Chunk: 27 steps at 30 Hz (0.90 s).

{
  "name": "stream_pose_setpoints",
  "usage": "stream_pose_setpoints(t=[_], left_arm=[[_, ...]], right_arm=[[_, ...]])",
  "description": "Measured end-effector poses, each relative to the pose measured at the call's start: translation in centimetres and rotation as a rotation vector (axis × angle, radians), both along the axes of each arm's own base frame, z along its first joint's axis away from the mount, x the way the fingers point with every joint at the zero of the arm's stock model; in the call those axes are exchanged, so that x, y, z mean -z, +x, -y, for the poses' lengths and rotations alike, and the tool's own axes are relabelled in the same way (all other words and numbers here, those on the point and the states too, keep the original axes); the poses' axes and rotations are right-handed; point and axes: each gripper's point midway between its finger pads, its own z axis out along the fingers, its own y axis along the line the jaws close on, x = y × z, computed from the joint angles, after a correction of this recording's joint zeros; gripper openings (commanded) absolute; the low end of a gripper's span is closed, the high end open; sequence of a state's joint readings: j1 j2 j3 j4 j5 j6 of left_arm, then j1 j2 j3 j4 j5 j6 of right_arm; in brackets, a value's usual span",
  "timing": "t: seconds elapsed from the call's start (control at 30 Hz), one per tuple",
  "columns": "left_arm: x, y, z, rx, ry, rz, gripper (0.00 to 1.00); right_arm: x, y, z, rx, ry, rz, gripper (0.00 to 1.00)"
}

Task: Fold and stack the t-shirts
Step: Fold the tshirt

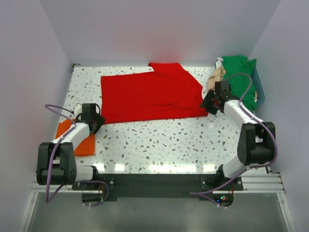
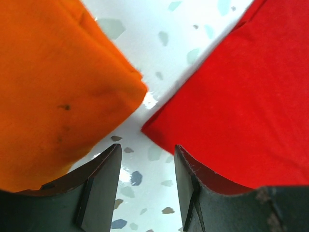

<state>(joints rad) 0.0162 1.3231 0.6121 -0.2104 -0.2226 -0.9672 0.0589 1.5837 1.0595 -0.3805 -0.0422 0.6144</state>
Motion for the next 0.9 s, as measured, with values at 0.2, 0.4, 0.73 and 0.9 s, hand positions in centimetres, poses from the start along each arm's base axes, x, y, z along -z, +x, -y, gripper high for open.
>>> stream_pose_setpoints(t=[0.2,0.4,0.73,0.9], left_arm=[[1.9,-0.2,-0.1,-0.012,-0.001,-0.039,0.52],[1.9,1.6,-0.2,-0.023,-0.004,0.008,0.39],[2.4,1.9,-0.3,-0.04,-0.005,0.008,0.16],[2.4,2.0,-0.3,-0.04,-0.006,0.011,0.1]], right_arm=[[0.9,-1.3,0.1,0.016,0.011,-0.02,0.48],[2.1,-2.4,1.0,0.041,0.01,-0.051,0.48],[2.9,-1.9,2.2,0.07,0.005,-0.063,0.47],[3.8,-0.8,2.2,0.069,0.005,-0.071,0.4]])
